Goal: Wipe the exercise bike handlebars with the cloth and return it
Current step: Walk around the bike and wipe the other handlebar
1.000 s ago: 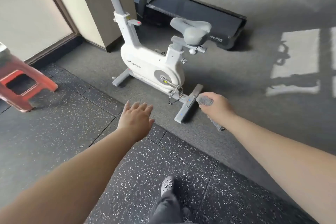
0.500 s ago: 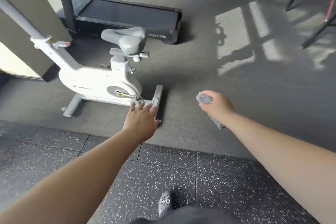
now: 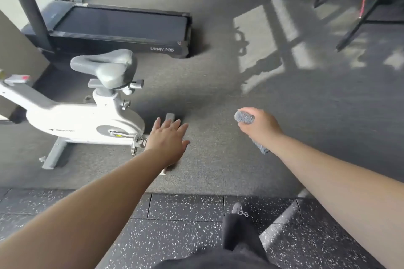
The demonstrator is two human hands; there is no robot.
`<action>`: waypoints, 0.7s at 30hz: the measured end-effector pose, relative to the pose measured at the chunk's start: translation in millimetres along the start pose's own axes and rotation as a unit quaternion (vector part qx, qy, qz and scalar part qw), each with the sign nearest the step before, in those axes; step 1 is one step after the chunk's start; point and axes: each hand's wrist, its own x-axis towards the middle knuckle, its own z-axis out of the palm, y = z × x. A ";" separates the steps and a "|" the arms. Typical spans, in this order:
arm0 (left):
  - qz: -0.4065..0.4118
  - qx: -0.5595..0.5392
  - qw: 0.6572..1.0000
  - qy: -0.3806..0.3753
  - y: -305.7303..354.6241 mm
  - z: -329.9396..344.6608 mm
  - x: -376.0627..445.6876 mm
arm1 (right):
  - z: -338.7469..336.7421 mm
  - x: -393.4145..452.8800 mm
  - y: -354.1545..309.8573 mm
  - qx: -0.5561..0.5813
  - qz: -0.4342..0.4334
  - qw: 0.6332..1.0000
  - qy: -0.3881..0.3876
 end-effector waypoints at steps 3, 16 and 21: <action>-0.027 -0.002 1.000 0.003 9.8 -7.4 34.9 | -10.0 43.2 12.3 0.002 -0.022 1.000 -0.008; -0.067 -0.020 0.998 -0.005 30.1 -26.5 153.7 | -53.5 194.6 17.0 -0.002 -0.065 0.996 -0.058; -0.081 -0.009 0.997 -0.011 -3.3 -28.5 206.9 | -49.4 253.5 -2.4 -0.006 -0.074 0.995 -0.065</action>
